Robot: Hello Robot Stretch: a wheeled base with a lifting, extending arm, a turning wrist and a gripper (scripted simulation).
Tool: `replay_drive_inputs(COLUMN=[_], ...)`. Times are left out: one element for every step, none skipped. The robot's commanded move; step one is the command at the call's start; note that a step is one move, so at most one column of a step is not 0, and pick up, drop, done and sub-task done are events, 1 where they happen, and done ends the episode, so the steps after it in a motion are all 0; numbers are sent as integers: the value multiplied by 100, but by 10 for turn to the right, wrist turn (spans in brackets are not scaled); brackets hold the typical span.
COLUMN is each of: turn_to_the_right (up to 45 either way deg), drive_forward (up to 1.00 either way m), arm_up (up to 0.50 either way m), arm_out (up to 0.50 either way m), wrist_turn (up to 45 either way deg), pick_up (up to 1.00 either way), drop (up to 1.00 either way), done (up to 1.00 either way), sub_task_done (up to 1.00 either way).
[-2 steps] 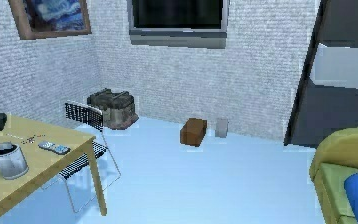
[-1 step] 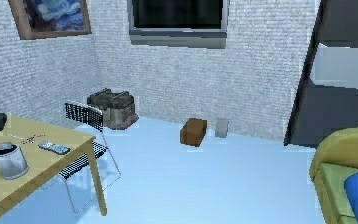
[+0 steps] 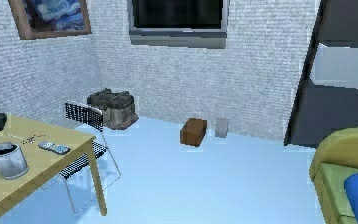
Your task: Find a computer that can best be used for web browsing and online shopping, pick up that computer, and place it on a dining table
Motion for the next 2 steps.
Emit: replay_drive_inputs(turn_to_the_right=[0,0], drive_forward=[0,0], arm_up=[36,0], arm_out=[0,0], wrist_turn=[0,-450], pick_up=[0,0], drop=[0,0], done=[0,0], sub_task_done=[0,0])
